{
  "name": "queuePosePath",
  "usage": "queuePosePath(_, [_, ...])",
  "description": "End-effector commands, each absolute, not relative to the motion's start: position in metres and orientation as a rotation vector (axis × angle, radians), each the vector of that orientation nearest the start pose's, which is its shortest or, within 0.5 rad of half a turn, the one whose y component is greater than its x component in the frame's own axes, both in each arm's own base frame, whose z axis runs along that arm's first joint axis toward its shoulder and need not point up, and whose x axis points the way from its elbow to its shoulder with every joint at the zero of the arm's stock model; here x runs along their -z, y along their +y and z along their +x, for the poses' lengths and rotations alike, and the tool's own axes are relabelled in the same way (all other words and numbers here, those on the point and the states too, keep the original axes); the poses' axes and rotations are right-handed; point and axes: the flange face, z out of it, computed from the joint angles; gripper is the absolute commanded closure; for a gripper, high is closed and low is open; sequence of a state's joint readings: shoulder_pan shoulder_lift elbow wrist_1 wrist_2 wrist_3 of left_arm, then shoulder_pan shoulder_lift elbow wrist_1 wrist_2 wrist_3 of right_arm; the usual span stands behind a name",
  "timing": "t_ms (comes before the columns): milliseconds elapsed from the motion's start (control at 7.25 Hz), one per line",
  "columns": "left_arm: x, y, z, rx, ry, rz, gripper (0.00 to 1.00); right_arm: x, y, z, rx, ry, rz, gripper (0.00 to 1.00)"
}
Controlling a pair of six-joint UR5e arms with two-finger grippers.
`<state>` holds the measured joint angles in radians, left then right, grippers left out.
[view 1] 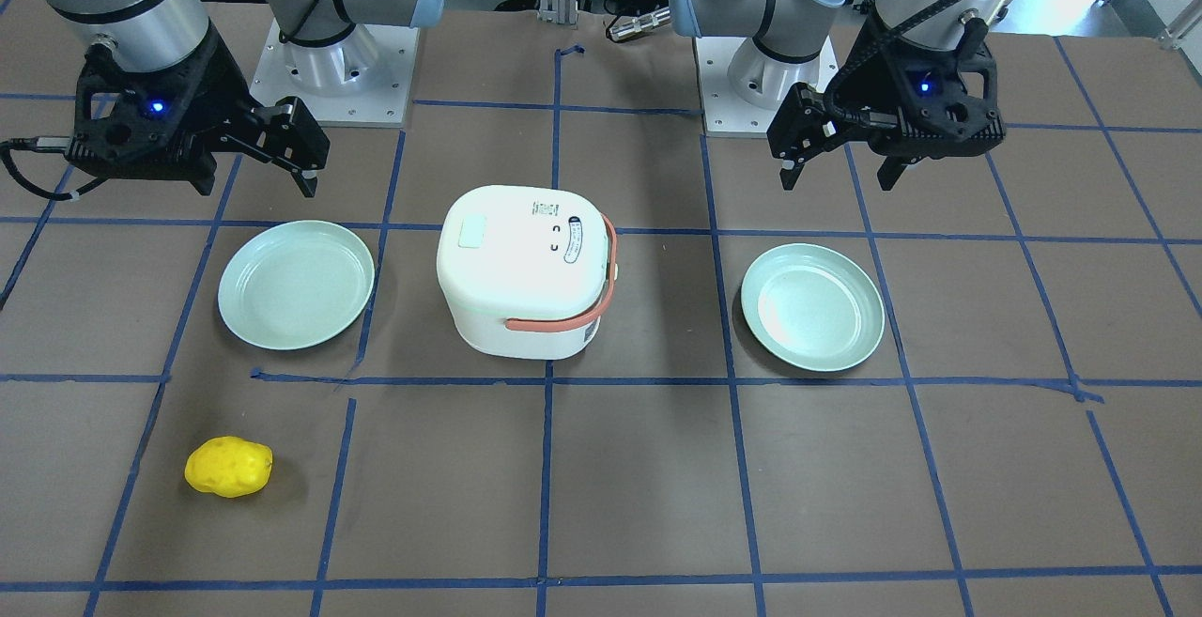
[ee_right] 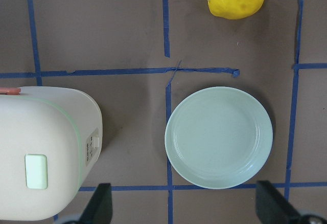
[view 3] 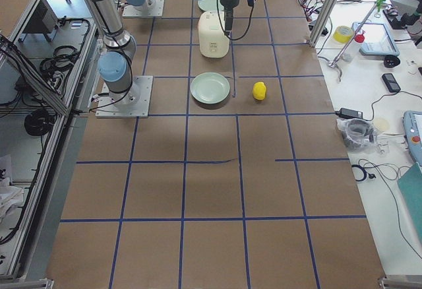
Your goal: Press rice cooker button
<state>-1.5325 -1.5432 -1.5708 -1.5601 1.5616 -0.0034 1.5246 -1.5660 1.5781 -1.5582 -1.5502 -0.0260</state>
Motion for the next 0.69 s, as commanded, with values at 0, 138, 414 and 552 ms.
queuePosePath(0, [-0.5025,-0.4886,-0.1156,0.061,3.149,-0.067,0.0,-0.4808,-0.4972,0.1125,-0.035,3.12,0.031,0.0])
queuePosePath(138, [-0.5025,-0.4886,-0.1156,0.061,3.149,-0.065,0.0,-0.4778,-0.4985,0.1125,-0.035,3.12,0.034,0.0])
queuePosePath(414, [-0.5025,-0.4886,-0.1156,0.061,3.149,-0.065,0.0,-0.4796,-0.4972,0.1125,-0.035,3.12,0.034,0.0])
queuePosePath(552, [-0.5025,-0.4886,-0.1156,0.061,3.149,-0.065,0.0,-0.479,-0.4989,0.1134,-0.025,3.119,0.031,0.11])
